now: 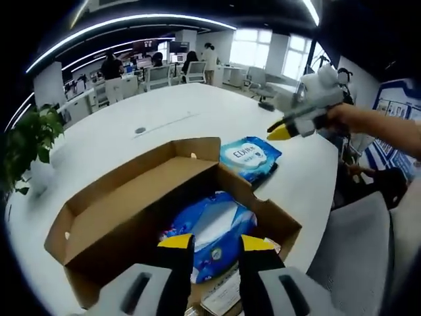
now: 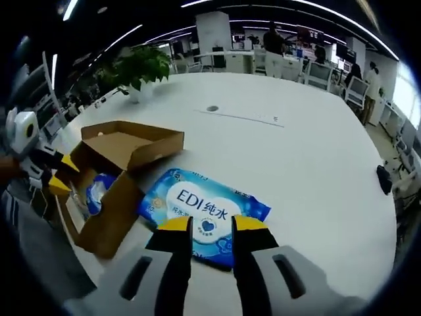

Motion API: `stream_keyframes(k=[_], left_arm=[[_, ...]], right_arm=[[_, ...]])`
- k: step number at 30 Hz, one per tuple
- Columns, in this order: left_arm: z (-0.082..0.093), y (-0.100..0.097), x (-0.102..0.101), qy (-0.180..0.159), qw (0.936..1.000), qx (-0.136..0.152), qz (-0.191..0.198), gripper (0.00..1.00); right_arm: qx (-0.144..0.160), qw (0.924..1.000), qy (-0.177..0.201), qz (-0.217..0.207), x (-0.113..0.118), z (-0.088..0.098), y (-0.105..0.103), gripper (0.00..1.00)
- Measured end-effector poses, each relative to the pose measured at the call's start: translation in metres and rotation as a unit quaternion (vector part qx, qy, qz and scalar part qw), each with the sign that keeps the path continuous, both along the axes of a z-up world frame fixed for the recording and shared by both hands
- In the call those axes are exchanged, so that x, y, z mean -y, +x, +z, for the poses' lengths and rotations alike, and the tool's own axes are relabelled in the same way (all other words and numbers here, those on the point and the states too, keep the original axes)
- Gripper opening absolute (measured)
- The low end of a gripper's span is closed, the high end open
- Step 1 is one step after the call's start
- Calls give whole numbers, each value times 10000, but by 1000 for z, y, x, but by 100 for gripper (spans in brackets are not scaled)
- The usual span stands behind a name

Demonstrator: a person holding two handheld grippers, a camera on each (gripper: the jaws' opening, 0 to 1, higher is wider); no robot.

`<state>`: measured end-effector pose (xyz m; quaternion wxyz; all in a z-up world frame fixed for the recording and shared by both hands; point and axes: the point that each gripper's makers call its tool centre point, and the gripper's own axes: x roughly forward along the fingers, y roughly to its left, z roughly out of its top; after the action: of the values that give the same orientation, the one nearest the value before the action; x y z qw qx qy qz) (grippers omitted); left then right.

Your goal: Operate the shoe box by opening the lid, removing the specified soft item, and placing it in the target area until the item is outside and the box remains undamaged.

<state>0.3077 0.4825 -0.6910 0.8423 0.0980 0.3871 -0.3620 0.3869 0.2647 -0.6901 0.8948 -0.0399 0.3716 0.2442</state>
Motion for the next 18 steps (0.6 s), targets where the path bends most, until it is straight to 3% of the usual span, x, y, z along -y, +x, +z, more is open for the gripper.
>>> stream_keyframes(k=[18], left_arm=[[-15, 5, 1, 199, 9953, -93, -942, 27]], right_arm=[[209, 9951, 99, 957, -63, 29, -20, 23]])
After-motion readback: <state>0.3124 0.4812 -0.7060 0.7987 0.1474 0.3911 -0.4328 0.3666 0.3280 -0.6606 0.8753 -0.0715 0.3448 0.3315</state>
